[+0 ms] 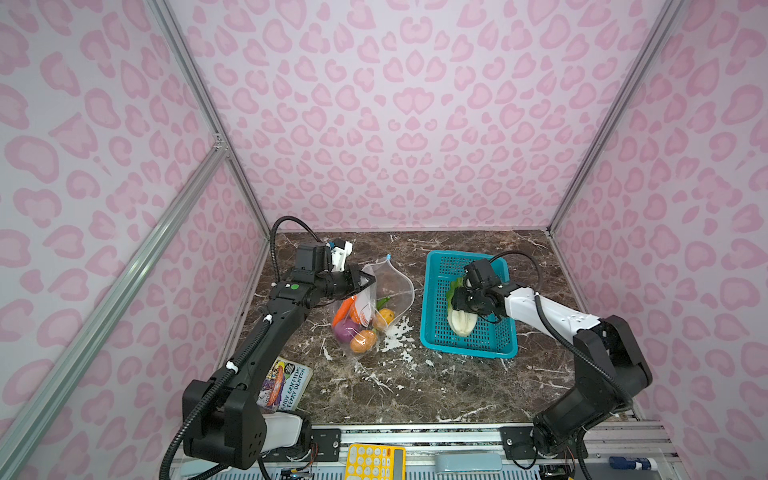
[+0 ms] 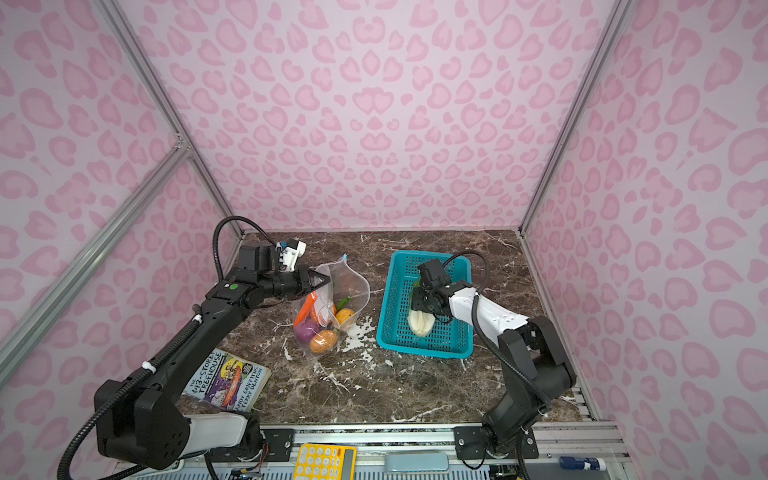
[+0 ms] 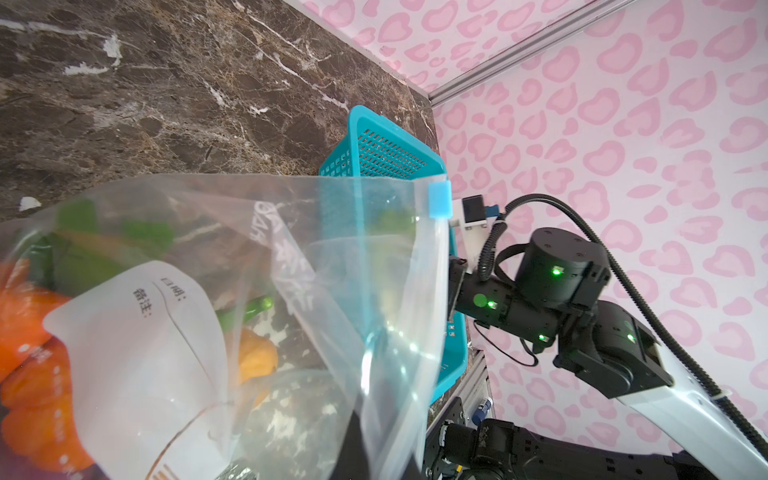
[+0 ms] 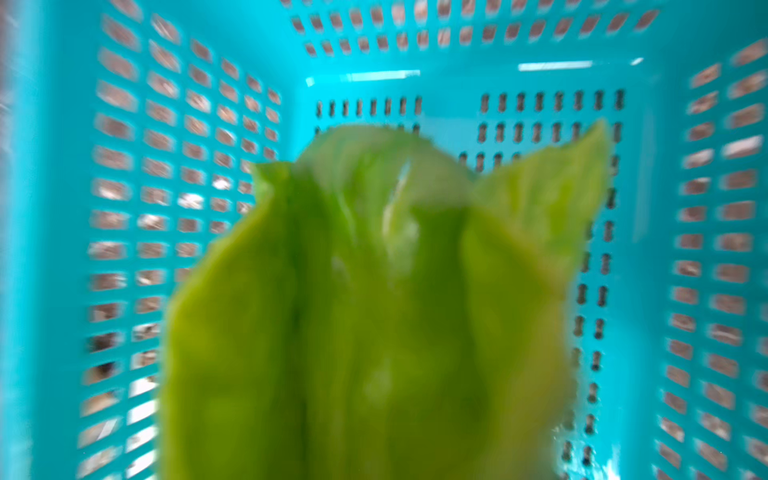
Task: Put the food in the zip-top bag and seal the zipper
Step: 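Grasp the lettuce head with the right gripper and lift it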
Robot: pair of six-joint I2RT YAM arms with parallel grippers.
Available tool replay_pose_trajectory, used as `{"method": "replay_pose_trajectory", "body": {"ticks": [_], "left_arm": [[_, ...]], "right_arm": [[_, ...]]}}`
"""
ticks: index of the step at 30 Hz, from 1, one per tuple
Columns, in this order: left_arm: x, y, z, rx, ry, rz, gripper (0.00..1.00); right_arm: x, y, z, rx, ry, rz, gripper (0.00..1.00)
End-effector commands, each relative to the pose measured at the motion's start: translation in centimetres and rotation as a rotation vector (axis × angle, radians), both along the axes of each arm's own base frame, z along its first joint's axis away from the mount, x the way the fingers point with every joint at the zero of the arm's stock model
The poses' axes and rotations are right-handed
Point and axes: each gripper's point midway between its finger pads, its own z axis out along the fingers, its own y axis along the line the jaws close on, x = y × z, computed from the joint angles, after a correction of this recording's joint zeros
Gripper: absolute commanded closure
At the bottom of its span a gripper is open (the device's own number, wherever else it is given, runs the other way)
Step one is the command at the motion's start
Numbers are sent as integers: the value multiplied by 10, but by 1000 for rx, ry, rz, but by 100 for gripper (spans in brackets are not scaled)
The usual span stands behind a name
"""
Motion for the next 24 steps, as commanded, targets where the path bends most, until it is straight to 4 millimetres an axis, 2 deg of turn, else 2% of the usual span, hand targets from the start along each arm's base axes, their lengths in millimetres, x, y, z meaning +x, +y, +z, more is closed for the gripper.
{"method": "replay_pose_trajectory", "body": {"ticks": [1,7,12,16,24], "left_arm": [[1,-1,5,-5,-29,-6,97],[1,-1,5,-7,-27,-7,97],[2,-1,4,-8,-24,-5,97],[2,-1,3,-10,-18,-4,97],[2,-1,3,-11,-17,-1,97]], "right_arm": [[11,1,37,93,-103,-17,41],[12,-9,114,149,-296,-30,44],[5,3,172,250,-482,15,47],[-5,33,203,291,-586,102,48],[-19,115,226,358,-724,282,50]]}}
